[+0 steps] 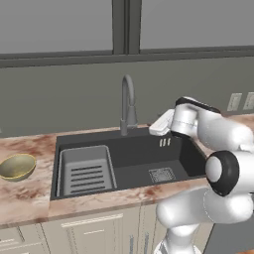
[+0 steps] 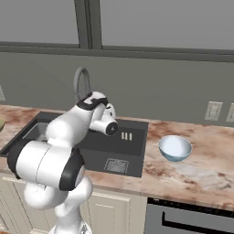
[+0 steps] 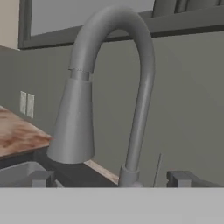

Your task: Rinse each bowl for a few seconds and place them down in the sink or on the counter.

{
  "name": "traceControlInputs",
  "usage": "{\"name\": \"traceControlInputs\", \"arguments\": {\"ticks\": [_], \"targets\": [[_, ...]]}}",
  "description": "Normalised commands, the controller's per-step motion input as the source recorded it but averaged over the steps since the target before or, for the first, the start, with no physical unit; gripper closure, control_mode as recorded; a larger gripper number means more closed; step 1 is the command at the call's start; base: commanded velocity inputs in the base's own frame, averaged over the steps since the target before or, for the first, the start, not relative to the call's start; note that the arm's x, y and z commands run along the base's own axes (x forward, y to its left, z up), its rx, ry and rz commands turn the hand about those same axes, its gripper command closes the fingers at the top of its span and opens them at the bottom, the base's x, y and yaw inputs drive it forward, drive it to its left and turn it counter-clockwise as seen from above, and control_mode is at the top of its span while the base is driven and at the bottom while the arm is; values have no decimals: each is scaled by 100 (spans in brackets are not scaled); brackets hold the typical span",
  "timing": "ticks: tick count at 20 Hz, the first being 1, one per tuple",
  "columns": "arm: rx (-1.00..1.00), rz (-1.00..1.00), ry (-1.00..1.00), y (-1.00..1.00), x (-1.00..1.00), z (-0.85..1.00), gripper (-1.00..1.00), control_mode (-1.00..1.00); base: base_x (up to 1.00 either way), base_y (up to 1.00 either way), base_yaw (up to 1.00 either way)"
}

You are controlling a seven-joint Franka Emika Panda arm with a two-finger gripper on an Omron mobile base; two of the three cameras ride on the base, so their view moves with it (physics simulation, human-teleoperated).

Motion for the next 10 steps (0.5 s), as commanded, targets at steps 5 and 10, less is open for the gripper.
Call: {"name": "traceControlInputs", "arguments": {"ticks": [5, 10], "targets": [[2, 1, 0, 0, 26, 0, -100, -100, 0, 0, 0], [0, 0, 0, 0, 32, -1, -100, -100, 0, 0, 0]]}}
